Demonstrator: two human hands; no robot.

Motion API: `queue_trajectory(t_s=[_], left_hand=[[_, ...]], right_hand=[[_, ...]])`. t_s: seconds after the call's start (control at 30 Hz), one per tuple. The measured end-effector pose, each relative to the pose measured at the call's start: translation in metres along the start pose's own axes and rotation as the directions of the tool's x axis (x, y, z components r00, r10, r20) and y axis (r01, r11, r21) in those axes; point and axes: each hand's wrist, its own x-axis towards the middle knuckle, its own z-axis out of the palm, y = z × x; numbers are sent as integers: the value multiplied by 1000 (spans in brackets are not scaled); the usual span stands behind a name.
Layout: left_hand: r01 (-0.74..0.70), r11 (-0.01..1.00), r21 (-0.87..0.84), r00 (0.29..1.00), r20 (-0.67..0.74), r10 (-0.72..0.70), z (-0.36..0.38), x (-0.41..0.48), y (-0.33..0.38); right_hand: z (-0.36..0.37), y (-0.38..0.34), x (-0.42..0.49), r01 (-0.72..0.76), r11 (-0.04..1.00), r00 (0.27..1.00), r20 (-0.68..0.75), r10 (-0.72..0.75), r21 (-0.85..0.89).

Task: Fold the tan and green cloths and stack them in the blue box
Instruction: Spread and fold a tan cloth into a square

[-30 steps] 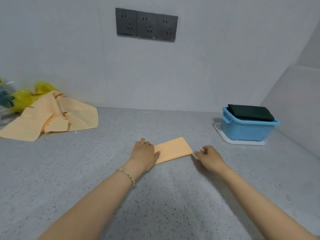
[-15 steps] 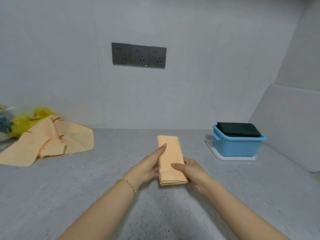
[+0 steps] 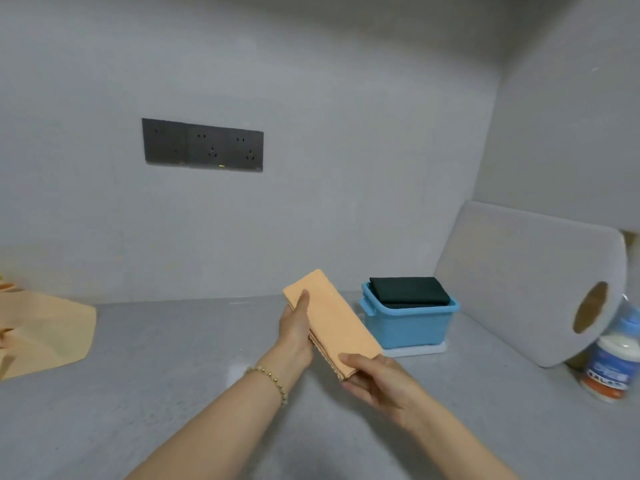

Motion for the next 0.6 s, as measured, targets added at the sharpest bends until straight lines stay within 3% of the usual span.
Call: queue_trajectory(t_s=[0.13,0.27,0.37,0.43,0.6], left_hand=[[-64,984,169,995,80,51,18,25,1],[-153,852,501,985,152,87,59,60,1],[-215,747,629,976,145,159,92,89,-5],[-215,740,638,977,129,173,106,107,-14],[-235,624,745,970,135,204,117,134,-47]], right_hand=[[-56,-56,14,218,970,944,-230,-239,-112],[-103,-124,44,376,882,792,-395,-465,-285],[-127,-155,73,378,813,708,-429,-562,-442],[-141,-162,93,360,771,673,-426,-605,-526],[-176,-151,136,246,739,671,-439,-597,-628]])
